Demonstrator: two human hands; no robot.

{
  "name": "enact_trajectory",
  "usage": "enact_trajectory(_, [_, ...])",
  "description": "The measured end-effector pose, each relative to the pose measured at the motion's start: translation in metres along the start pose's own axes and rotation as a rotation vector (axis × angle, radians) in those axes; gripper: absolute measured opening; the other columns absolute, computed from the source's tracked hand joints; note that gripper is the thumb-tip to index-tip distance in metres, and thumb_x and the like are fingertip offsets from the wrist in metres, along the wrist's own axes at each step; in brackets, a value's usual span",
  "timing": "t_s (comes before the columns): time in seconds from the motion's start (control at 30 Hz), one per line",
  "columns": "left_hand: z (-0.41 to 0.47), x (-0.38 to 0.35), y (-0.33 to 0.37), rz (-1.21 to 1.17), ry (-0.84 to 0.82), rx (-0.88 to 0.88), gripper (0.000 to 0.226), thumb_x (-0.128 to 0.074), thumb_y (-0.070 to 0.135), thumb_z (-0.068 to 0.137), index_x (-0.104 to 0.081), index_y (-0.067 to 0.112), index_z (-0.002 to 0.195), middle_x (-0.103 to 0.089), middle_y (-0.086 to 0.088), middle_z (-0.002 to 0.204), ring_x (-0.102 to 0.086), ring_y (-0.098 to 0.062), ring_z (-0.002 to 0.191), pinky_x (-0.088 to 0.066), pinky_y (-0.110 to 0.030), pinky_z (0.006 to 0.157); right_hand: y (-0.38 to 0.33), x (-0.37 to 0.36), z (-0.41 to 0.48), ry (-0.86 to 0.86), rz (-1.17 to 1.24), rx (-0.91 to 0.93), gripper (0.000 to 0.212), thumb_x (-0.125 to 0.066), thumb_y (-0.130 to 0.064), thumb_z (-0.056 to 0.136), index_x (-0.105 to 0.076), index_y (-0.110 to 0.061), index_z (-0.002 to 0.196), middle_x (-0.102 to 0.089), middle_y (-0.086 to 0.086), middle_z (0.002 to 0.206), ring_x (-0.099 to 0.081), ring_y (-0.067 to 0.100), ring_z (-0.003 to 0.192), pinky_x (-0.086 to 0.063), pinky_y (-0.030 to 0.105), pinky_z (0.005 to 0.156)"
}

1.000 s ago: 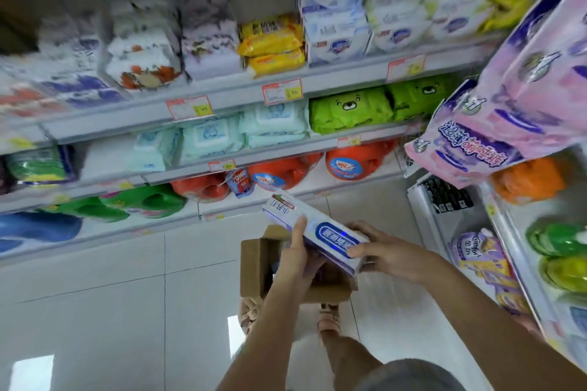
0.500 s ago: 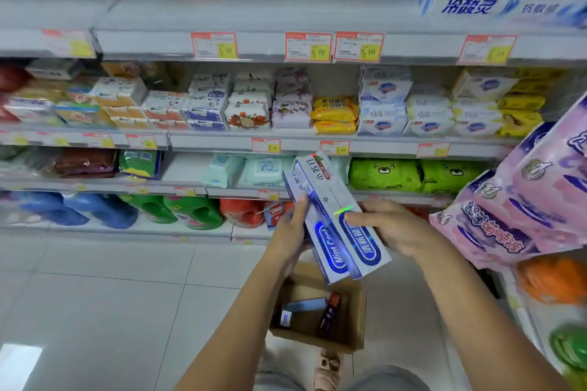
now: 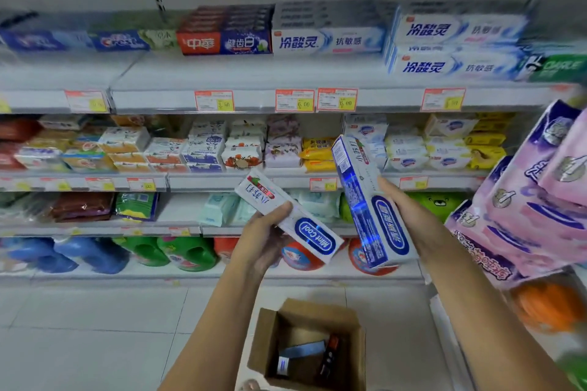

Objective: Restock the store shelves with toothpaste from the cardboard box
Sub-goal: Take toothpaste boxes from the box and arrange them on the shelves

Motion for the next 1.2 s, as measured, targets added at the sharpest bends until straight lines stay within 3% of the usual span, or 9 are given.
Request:
enact_trajectory(0.17, [0.000,-0.013,0.005,-0.134,0.064,-0.049,0.016,-0.057,0.019,0.091,-0.057,0.011,0.104,-0.072,-0.012,0.087,-0.066,-0.027,0.086,-0.053,-0.055,0.081,-0.011,0.010,-0.009,0.064,0.062,0.083,0.037,-0.049,-0.046,0.088,-0.058,-0.026,0.118,-0.073,0.004,0.103,-0.072,0.019,0.086,-0.057,0.032,0.065])
enact_trajectory(0.33, [-0.003,-0.025,0.012,-0.370,0.116,-0.066,0.031,-0.056,0.047,0.088,-0.059,0.017,0.094,-0.073,-0.006,0.077,-0.071,-0.022,0.067,-0.051,-0.051,0.079,-0.012,0.017,-0.011,0.084,0.083,0.079,0.031,-0.048,-0.045,0.090,-0.059,-0.029,0.115,-0.072,0.005,0.109,-0.070,0.022,0.094,-0.056,0.034,0.068])
enact_trajectory(0.4, [-0.001,-0.020,0.012,-0.381,0.155,-0.053,0.034,-0.058,0.050,0.086,-0.062,0.018,0.097,-0.074,-0.006,0.082,-0.071,-0.024,0.072,-0.052,-0.047,0.076,-0.008,0.017,-0.011,0.083,0.076,0.078,0.029,-0.047,-0.043,0.093,-0.058,-0.029,0.116,-0.072,0.004,0.108,-0.071,0.021,0.094,-0.057,0.032,0.067])
enact_trajectory(0.53, [0.002,-0.006,0.010,-0.339,0.276,-0.008,0.028,-0.056,0.047,0.089,-0.056,0.019,0.085,-0.064,-0.001,0.069,-0.060,-0.019,0.070,-0.052,-0.036,0.068,0.000,0.018,-0.011,0.106,0.071,0.085,0.027,-0.046,-0.041,0.095,-0.061,-0.028,0.113,-0.073,0.006,0.105,-0.071,0.022,0.092,-0.058,0.033,0.072])
enact_trajectory(0.67, [0.001,-0.012,0.017,-0.177,0.230,-0.019,0.023,-0.053,0.038,0.093,-0.055,0.015,0.094,-0.066,-0.004,0.074,-0.061,-0.018,0.074,-0.054,-0.040,0.076,0.006,0.023,-0.006,0.161,0.068,0.087,0.029,-0.050,-0.043,0.093,-0.062,-0.027,0.114,-0.072,0.007,0.107,-0.069,0.025,0.098,-0.054,0.039,0.083])
enact_trajectory(0.8, [0.004,-0.016,0.030,0.101,0.161,-0.141,0.009,-0.054,0.022,0.094,-0.056,0.013,0.096,-0.069,0.003,0.068,-0.066,-0.010,0.061,-0.056,-0.026,0.056,0.008,0.031,-0.001,0.235,0.127,0.059,0.032,-0.053,-0.046,0.091,-0.061,-0.025,0.114,-0.073,0.008,0.104,-0.070,0.024,0.093,-0.056,0.038,0.075])
enact_trajectory(0.93, [0.003,-0.022,0.054,-0.122,0.123,-0.270,0.016,-0.048,0.024,0.097,-0.055,0.009,0.099,-0.072,-0.004,0.078,-0.068,-0.017,0.078,-0.056,-0.034,0.079,0.010,0.039,-0.002,0.274,0.143,0.071,0.030,-0.052,-0.047,0.091,-0.059,-0.027,0.113,-0.073,0.006,0.103,-0.070,0.023,0.092,-0.056,0.037,0.070])
enact_trajectory(1.07, [0.004,-0.026,0.067,-0.337,0.010,-0.224,0.032,-0.033,0.037,0.097,-0.051,0.011,0.091,-0.059,-0.006,0.079,-0.058,-0.018,0.080,-0.050,-0.028,0.074,0.012,0.039,-0.003,0.281,0.168,0.064,0.030,-0.052,-0.046,0.091,-0.059,-0.027,0.113,-0.073,0.007,0.102,-0.070,0.024,0.092,-0.054,0.036,0.069])
enact_trajectory(1.2, [-0.007,-0.023,0.058,-0.503,0.022,-0.168,0.036,-0.044,0.048,0.091,-0.057,0.014,0.093,-0.066,-0.004,0.072,-0.060,-0.016,0.074,-0.048,-0.030,0.075,0.014,0.039,-0.002,0.307,0.235,0.067,0.037,-0.058,-0.045,0.088,-0.060,-0.024,0.118,-0.071,0.010,0.108,-0.067,0.028,0.102,-0.054,0.043,0.080])
Point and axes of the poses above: each hand's wrist, its own z-axis towards the middle knuckle, its own x-axis out of the back of the hand, y = z × x, the point moved 5 cm from there along z, towards the middle knuckle
